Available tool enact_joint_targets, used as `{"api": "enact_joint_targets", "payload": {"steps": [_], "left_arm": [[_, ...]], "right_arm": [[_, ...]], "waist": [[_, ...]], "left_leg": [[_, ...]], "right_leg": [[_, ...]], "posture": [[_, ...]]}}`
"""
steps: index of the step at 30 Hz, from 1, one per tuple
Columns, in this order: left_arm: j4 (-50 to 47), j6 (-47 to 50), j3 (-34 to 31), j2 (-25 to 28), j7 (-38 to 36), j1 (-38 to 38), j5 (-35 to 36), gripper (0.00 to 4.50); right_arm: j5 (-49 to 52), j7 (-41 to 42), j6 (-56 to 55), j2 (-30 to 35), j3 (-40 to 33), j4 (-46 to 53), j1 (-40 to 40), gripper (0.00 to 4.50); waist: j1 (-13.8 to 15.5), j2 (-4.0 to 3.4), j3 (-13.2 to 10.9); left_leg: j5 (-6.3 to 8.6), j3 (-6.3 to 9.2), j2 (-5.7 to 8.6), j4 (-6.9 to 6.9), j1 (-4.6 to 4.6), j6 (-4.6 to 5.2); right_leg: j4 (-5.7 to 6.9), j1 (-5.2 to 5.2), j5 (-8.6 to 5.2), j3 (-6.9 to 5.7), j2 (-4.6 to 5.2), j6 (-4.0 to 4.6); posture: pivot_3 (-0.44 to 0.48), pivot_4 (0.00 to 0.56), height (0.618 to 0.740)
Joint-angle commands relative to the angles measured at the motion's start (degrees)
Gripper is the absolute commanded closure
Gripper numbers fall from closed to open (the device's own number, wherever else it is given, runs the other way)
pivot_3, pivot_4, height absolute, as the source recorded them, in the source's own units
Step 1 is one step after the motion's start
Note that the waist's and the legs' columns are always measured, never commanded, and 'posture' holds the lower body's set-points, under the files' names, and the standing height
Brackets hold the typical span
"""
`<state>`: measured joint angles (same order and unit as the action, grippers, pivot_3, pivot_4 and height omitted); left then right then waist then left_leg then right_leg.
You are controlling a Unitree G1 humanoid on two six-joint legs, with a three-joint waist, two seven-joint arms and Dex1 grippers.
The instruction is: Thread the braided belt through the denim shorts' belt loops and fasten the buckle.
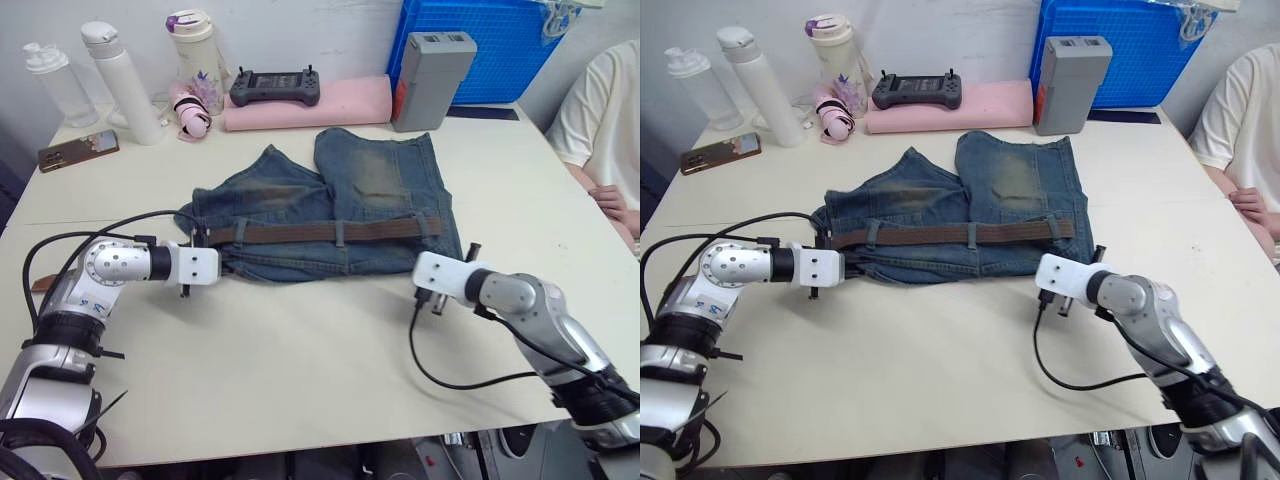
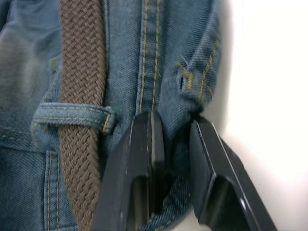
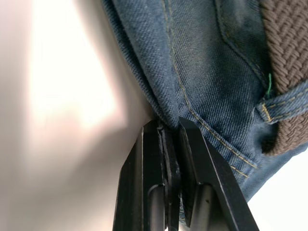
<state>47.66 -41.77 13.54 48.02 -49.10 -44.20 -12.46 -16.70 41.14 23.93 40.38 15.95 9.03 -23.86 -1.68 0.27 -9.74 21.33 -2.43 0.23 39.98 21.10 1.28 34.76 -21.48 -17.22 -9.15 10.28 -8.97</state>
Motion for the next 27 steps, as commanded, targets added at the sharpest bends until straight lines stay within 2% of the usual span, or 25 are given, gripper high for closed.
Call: {"api": "enact_joint_targets", "payload": {"steps": [1,6,11,17,27], "left_arm": [[5.09,-1.68,-1.04,1.08,-0.58,-0.75,0.04,3.59],[-0.99,-1.58,-1.74,-0.46,-7.18,4.68,7.09,3.59],[-7.78,1.77,-2.59,-1.69,-7.66,9.68,9.30,3.59],[-8.53,3.24,-2.88,-0.98,-2.75,10.65,4.53,3.59],[-2.96,3.19,-1.65,-0.40,6.26,5.86,-3.18,3.59]], "right_arm": [[-1.83,0.36,1.90,-0.23,1.16,-0.98,-0.26,4.45],[-4.76,-2.48,-0.15,1.00,0.60,-8.25,-2.82,4.45],[-5.93,-5.17,-3.57,0.92,0.98,-16.12,-5.77,4.45],[-4.77,-4.00,-4.87,0.10,0.96,-17.37,-6.22,4.45],[-4.85,-3.42,-4.20,-0.65,1.70,-16.48,-5.38,4.45]], "waist": [[-0.04,-0.01,0.00],[-0.05,-0.01,0.00],[0.36,0.00,0.00],[0.63,0.00,0.01],[1.04,-0.05,0.05]], "left_leg": [[0.00,0.00,0.00,-0.01,0.00,0.00],[0.01,-0.02,0.04,-0.01,-0.01,0.01],[0.00,0.15,0.03,0.10,0.01,0.02],[-0.01,0.18,0.11,0.11,-0.01,0.05],[-0.02,0.12,0.13,0.12,-0.06,0.04]], "right_leg": [[0.01,-0.01,0.00,0.00,0.00,0.00],[0.04,-0.03,0.00,0.01,0.10,0.00],[0.13,0.06,0.00,0.02,0.20,0.00],[0.16,0.12,0.00,0.02,0.26,0.00],[0.20,0.11,0.00,0.01,0.19,0.00]], "posture": [[0.000,0.150,0.714],[0.000,0.150,0.714],[0.000,0.150,0.714],[0.000,0.150,0.714],[0.000,0.150,0.714]]}}
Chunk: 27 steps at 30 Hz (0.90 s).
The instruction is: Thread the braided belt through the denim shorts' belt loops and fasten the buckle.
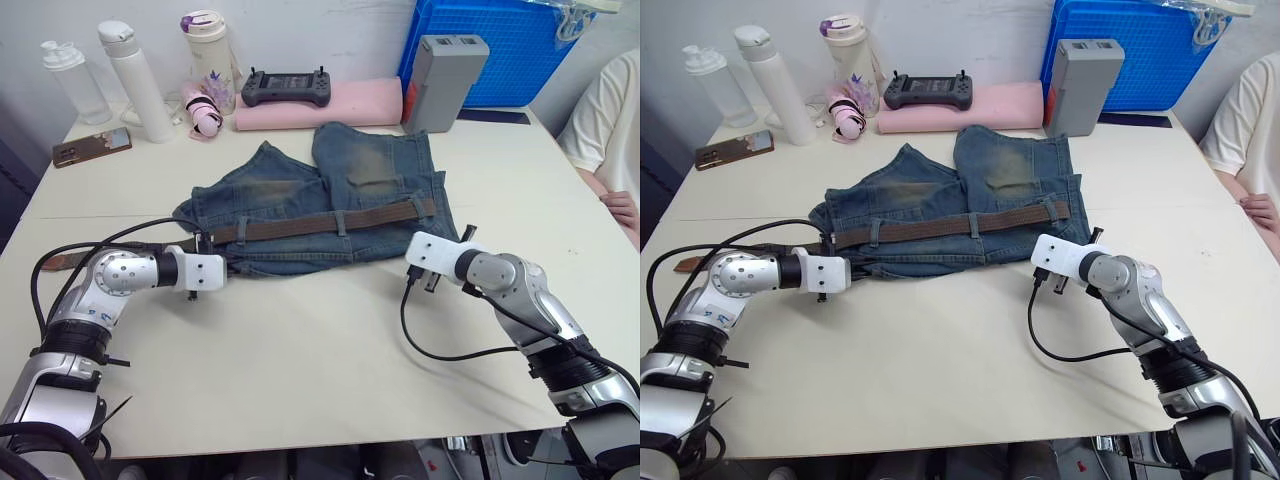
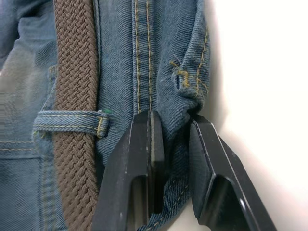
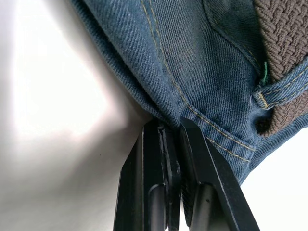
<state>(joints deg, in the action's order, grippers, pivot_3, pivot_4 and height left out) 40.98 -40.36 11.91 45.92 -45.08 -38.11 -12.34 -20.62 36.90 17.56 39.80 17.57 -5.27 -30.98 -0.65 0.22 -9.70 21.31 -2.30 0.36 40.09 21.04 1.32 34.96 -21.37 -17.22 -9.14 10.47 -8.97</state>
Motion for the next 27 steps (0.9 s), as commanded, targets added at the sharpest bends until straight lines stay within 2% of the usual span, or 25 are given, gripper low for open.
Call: {"api": "enact_joint_targets", "payload": {"steps": [1,9,10,12,13,16,17,18,19,20,23,27], "left_arm": [[3.99,1.58,0.07,1.67,2.43,-0.39,-3.37,3.59],[2.89,0.65,0.01,1.37,3.80,-0.03,-3.23,3.59],[2.46,0.48,-0.56,1.17,3.92,0.06,-2.34,3.59],[0.76,1.14,-1.82,0.93,1.75,0.67,1.20,3.05],[-0.40,1.55,-2.16,1.27,0.85,1.13,2.18,2.78],[-6.55,6.13,-4.53,2.00,-4.30,3.32,9.19,1.62],[-9.58,8.29,-5.31,2.64,-6.94,4.46,12.33,1.12],[-13.66,11.97,-6.33,3.47,-9.88,5.95,16.32,1.12],[-16.60,14.69,-7.05,4.03,-11.92,7.01,19.14,1.12],[-19.73,18.25,-7.67,4.59,-13.84,8.15,22.11,1.12],[-27.39,26.42,-8.92,5.11,-16.20,10.66,28.22,1.12],[-34.71,34.51,-11.16,4.16,-15.43,12.85,32.69,1.12]], "right_arm": [[-0.92,0.86,2.20,-0.10,0.08,-2.04,1.85,4.45],[0.27,1.94,3.91,-0.35,-0.48,-0.69,2.97,4.45],[1.34,1.61,4.81,-0.86,-1.72,-0.18,3.14,4.10],[3.70,3.21,6.68,-0.89,-3.79,1.90,3.57,3.41],[5.05,4.15,7.87,-0.82,-5.24,3.23,3.64,2.92],[10.14,8.18,12.69,0.49,-10.24,8.35,2.06,1.68],[12.15,9.75,14.75,1.02,-11.95,9.60,0.49,1.05],[14.47,11.78,17.01,1.72,-13.56,10.31,-1.95,0.82],[16.50,12.99,19.83,1.81,-15.10,9.50,-5.71,0.28],[17.75,13.71,21.68,1.82,-16.06,8.73,-8.23,0.03],[20.15,12.46,25.10,-0.96,-17.63,0.94,-16.15,0.03],[19.60,6.27,24.26,-4.78,-17.90,-15.62,-26.26,0.03]], "waist": [[-0.01,0.00,0.00],[0.00,0.00,0.00],[0.04,0.00,0.00],[0.13,-0.01,0.00],[0.20,-0.01,0.00],[0.29,-0.02,-0.01],[0.30,-0.04,-0.03],[0.33,-0.06,-0.04],[0.36,-0.08,-0.05],[0.36,-0.10,-0.07],[-0.06,-0.63,-0.49],[-0.44,-0.65,-0.51]], "left_leg": [[0.00,0.00,0.00,0.00,0.00,0.00],[0.00,0.01,-0.02,-0.01,0.01,0.00],[0.00,0.01,-0.02,-0.01,0.01,0.00],[0.00,0.04,-0.03,-0.01,0.02,0.00],[0.00,0.04,-0.03,-0.02,0.04,0.00],[0.00,0.06,-0.03,-0.04,0.06,0.00],[0.01,0.09,-0.05,-0.05,0.11,0.00],[0.01,0.09,-0.05,-0.08,0.16,0.00],[0.01,0.10,-0.03,-0.09,0.15,0.00],[0.01,0.10,-0.01,-0.09,0.17,0.00],[0.02,0.10,-0.03,-0.09,0.26,0.02],[0.01,0.10,-0.06,-0.08,0.26,0.01]], "right_leg": [[0.00,0.00,0.00,0.00,0.00,0.00],[0.00,-0.01,0.00,0.00,-0.02,0.00],[0.00,-0.01,0.00,-0.01,-0.02,0.00],[0.00,-0.02,0.00,-0.02,-0.03,0.00],[-0.01,-0.04,0.00,-0.01,-0.02,0.00],[0.00,-0.06,0.00,-0.03,-0.03,0.00],[-0.02,-0.10,0.00,-0.04,-0.03,0.00],[-0.05,-0.14,0.00,-0.04,-0.02,0.00],[-0.02,-0.14,0.00,-0.04,-0.02,0.00],[-0.02,-0.14,0.00,-0.05,-0.03,0.00],[-0.09,-0.20,0.00,-0.05,0.01,0.00],[-0.09,-0.22,0.00,-0.05,-0.04,0.00]], "posture": [[0.000,0.150,0.714],[0.000,0.150,0.714],[0.000,0.150,0.714],[0.000,0.150,0.714],[0.000,0.150,0.714],[0.000,0.150,0.714],[0.000,0.150,0.714],[0.000,0.150,0.714],[0.000,0.150,0.714],[0.000,0.150,0.714],[0.000,0.150,0.714],[0.000,0.150,0.714]]}}
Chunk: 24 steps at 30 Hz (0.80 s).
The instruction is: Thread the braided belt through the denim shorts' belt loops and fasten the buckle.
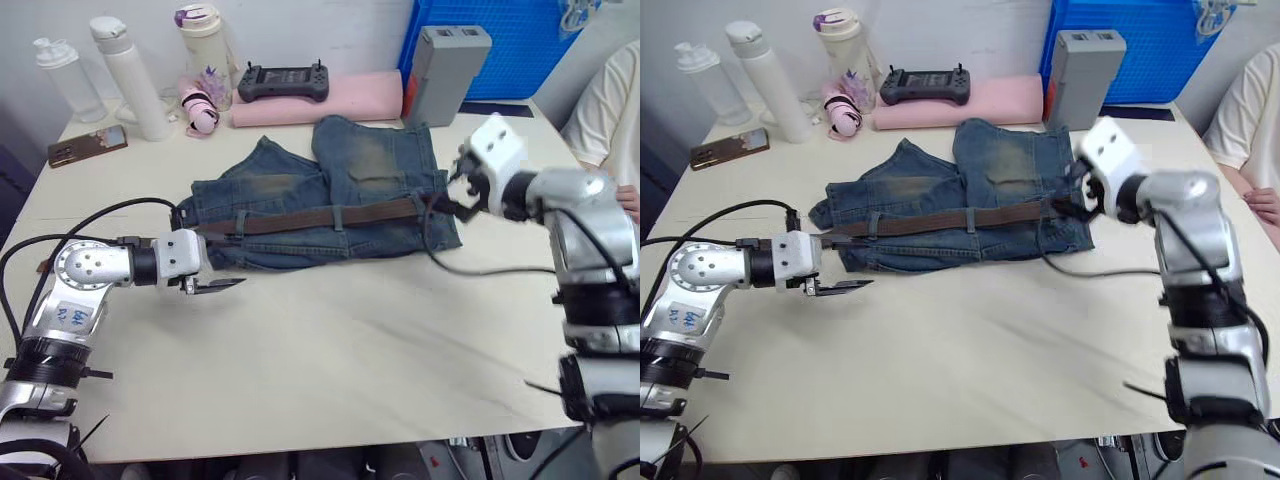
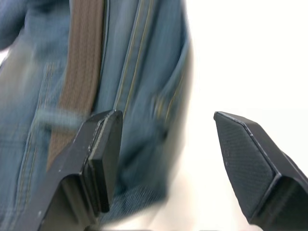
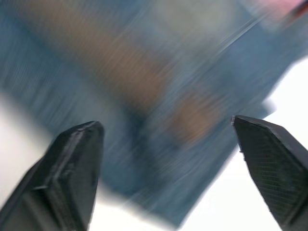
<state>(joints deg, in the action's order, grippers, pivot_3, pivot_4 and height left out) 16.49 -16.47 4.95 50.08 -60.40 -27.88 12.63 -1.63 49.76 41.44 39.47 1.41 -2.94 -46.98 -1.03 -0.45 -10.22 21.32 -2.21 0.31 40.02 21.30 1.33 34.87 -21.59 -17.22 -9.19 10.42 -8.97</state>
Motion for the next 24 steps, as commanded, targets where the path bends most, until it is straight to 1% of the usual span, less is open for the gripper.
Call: {"api": "enact_joint_targets", "payload": {"steps": [1,5,9,10,11,12,14,15,16,17,19,21,23,24], "left_arm": [[-11.02,11.62,-4.48,-0.18,0.30,3.01,7.96,1.12],[-14.24,13.65,-5.65,-0.65,2.44,5.65,7.02,1.12],[-16.93,15.91,-7.15,-1.22,4.18,7.70,7.26,1.12],[-17.28,16.09,-7.46,-1.31,4.40,8.16,7.14,1.12],[-17.63,16.35,-7.72,-1.40,4.57,8.49,7.03,1.12],[-17.90,16.65,-7.97,-1.44,4.74,8.80,6.91,1.12],[-18.15,17.09,-8.45,-1.54,5.03,9.17,6.59,1.12],[-18.07,17.14,-8.68,-1.60,5.04,9.27,6.36,1.12],[-17.91,17.14,-8.84,-1.64,5.01,9.30,6.21,1.12],[-17.60,17.09,-9.00,-1.71,5.06,9.25,6.08,1.12],[-16.71,17.42,-9.57,-2.15,5.32,8.69,6.46,1.12],[-15.19,19.26,-10.86,-3.17,6.25,7.40,8.12,1.12],[-11.77,22.28,-12.81,-4.41,7.61,5.05,9.88,1.12],[-9.15,23.66,-13.20,-4.65,8.61,3.54,9.39,1.12]], "right_arm": [[-0.26,-7.60,-1.08,-4.81,-1.10,-21.04,-11.57,0.03],[-0.26,-7.47,-4.03,-7.22,0.20,-33.49,-15.03,0.03],[2.64,-4.73,-3.66,-10.16,-0.07,-39.74,-15.38,0.03],[3.02,-3.95,-3.68,-10.76,0.09,-40.51,-15.34,0.26],[3.28,-3.35,-3.77,-11.17,0.11,-41.19,-15.46,0.58],[3.56,-2.92,-3.83,-11.59,0.11,-41.71,-15.56,0.74],[3.72,-2.20,-4.23,-12.16,0.42,-42.37,-15.52,1.73],[3.79,-2.20,-4.60,-12.43,0.47,-42.80,-15.49,2.12],[3.82,-2.25,-4.97,-12.60,0.48,-43.18,-15.47,2.72],[3.94,-2.32,-5.44,-12.77,0.32,-43.44,-15.45,3.07],[4.16,-2.59,-6.12,-12.85,-0.14,-43.30,-15.43,4.06],[4.36,-2.46,-6.23,-12.62,-0.33,-42.19,-15.17,4.14],[4.48,-2.03,-6.20,-12.12,-0.04,-39.62,-14.27,4.14],[4.86,-1.59,-5.71,-11.90,-0.06,-37.77,-13.62,4.14]], "waist": [[-0.14,0.03,0.02],[-0.60,0.01,0.01],[-0.94,-0.01,-0.01],[-0.99,-0.01,-0.01],[-1.01,-0.01,-0.01],[-1.04,-0.01,-0.01],[-1.10,-0.01,-0.01],[-1.11,-0.01,-0.01],[-1.13,-0.01,-0.01],[-1.25,-0.01,-0.01],[-1.49,-0.01,-0.01],[-1.86,-0.02,-0.01],[-2.01,-0.02,-0.01],[-2.01,-0.02,-0.01]], "left_leg": [[0.00,0.04,0.00,-0.01,-0.03,-0.01],[0.01,0.02,0.04,-0.07,0.00,-0.02],[0.01,0.00,0.10,-0.32,-0.02,-0.01],[0.01,0.00,0.09,-0.36,-0.02,-0.02],[0.01,0.00,0.07,-0.37,-0.02,-0.02],[0.01,0.00,0.06,-0.38,-0.03,-0.02],[0.01,0.02,0.05,-0.37,-0.03,-0.02],[0.01,0.05,0.06,-0.33,-0.04,-0.02],[0.01,0.06,0.05,-0.31,-0.04,-0.02],[0.01,0.06,0.05,-0.29,-0.05,-0.02],[0.01,0.07,0.03,-0.27,-0.10,-0.02],[0.01,0.07,0.02,-0.26,-0.11,-0.03],[0.01,0.08,0.02,-0.25,-0.10,-0.03],[0.01,0.09,0.02,-0.26,-0.11,-0.03]], "right_leg": [[0.13,0.03,0.00,-0.01,-0.02,0.00],[0.12,0.02,0.00,0.02,0.05,0.00],[0.07,-0.03,0.00,-0.02,0.01,0.00],[0.07,-0.04,0.00,-0.04,0.00,0.00],[0.10,-0.04,0.00,-0.07,-0.02,0.00],[0.08,-0.04,0.00,-0.07,-0.03,0.00],[0.07,-0.04,0.00,-0.05,-0.02,0.00],[0.07,-0.03,0.00,-0.02,-0.01,0.00],[0.07,-0.03,0.00,-0.02,-0.01,0.00],[0.07,-0.03,0.00,-0.01,-0.01,0.00],[0.07,-0.02,0.00,0.03,-0.02,0.00],[0.09,-0.02,0.00,0.03,-0.02,0.00],[0.09,-0.02,0.00,0.03,-0.02,0.00],[0.11,-0.02,0.00,0.03,-0.02,0.00]], "posture": [[0.000,0.150,0.714],[0.000,0.150,0.714],[0.000,0.150,0.714],[0.000,0.150,0.714],[0.000,0.150,0.714],[0.000,0.150,0.714],[0.000,0.150,0.714],[0.000,0.150,0.714],[0.000,0.150,0.714],[0.000,0.150,0.714],[0.000,0.150,0.714],[0.000,0.150,0.714],[0.000,0.150,0.714],[0.000,0.150,0.714]]}}
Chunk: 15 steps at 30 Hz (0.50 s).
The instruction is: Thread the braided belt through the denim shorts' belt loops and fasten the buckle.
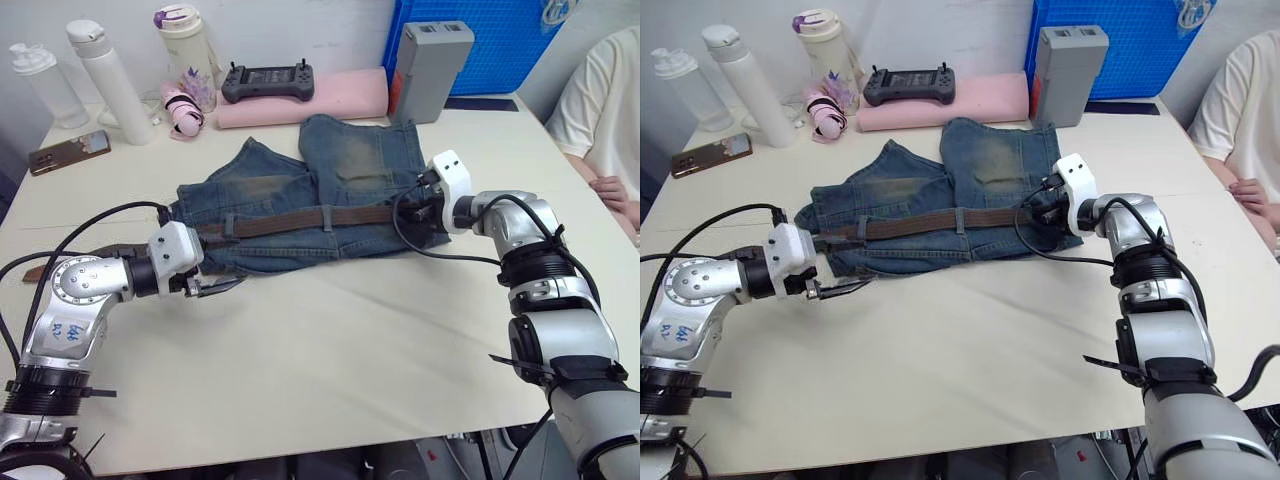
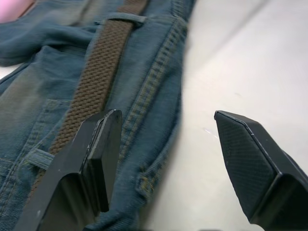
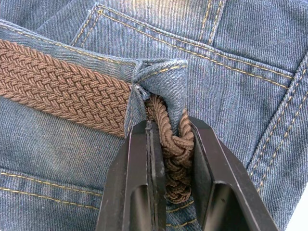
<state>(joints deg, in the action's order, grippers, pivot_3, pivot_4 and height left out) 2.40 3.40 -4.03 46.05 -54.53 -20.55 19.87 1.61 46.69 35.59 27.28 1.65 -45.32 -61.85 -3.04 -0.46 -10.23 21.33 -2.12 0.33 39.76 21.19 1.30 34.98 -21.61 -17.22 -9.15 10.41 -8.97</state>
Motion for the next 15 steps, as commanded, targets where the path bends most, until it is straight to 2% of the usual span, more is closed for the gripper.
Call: {"api": "enact_joint_targets", "payload": {"steps": [1,7,15], "left_arm": [[7.50,5.48,-4.37,-0.76,3.35,-5.34,1.82,1.12],[24.45,20.58,-3.78,-2.41,2.79,-17.08,3.14,1.12],[39.02,28.10,-5.03,-4.99,2.08,-26.72,3.27,1.12]], "right_arm": [[2.05,1.85,0.71,0.49,-0.39,6.72,2.03,4.14],[5.31,1.51,7.77,1.31,-1.00,25.92,10.42,4.14],[7.36,-2.91,14.07,0.50,-2.02,39.67,17.19,4.14]], "waist": [[-0.06,0.00,0.00],[-0.05,0.00,0.00],[-0.01,0.01,0.00]], "left_leg": [[0.00,0.01,0.00,0.01,0.01,0.00],[0.00,0.02,0.04,-0.04,0.01,0.00],[0.01,0.01,0.05,-0.08,0.02,-0.01]], "right_leg": [[0.00,0.00,0.00,0.00,-0.01,0.00],[0.08,-0.02,0.00,-0.04,-0.03,0.00],[0.08,-0.04,0.00,-0.08,-0.04,0.00]], "posture": [[0.000,0.150,0.714],[0.000,0.150,0.714],[0.000,0.150,0.714]]}}
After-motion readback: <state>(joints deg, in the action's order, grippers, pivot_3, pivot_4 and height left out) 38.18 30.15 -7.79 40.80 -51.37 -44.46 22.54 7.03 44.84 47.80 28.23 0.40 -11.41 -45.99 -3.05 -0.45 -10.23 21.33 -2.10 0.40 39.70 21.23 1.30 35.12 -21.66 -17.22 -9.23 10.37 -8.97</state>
